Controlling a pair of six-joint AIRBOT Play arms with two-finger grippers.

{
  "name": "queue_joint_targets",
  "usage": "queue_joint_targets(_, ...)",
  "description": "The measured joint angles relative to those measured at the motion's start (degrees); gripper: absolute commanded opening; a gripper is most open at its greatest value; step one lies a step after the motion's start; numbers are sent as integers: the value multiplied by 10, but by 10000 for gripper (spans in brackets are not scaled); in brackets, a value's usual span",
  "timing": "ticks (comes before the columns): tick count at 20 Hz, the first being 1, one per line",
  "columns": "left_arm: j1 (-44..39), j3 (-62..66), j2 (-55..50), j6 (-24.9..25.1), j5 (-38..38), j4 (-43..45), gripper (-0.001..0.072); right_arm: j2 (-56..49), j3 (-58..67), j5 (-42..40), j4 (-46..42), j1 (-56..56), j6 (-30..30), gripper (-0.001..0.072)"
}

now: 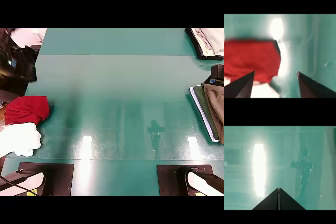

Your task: Fold the shirts.

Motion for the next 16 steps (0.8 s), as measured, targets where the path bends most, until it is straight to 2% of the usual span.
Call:
queue_joint_targets(5,89,-207,4,-47,118,21,621,0,0,-1,0,0,0,18)
queue_joint_targets(9,115,-290,2,-67,209,22,619,0,0,-9,0,0,0,18)
queue_joint_targets(10,118,-299,1,-69,227,21,487,0,0,-11,0,0,0,18)
queue_joint_targets(11,120,-305,1,-71,241,19,192,0,0,-13,0,0,0,18)
queue_joint_targets(12,121,-308,0,-73,252,16,35,0,0,-13,0,0,0,19)
queue_joint_targets(16,123,-280,0,-73,268,0,23,0,0,-17,0,0,0,18)
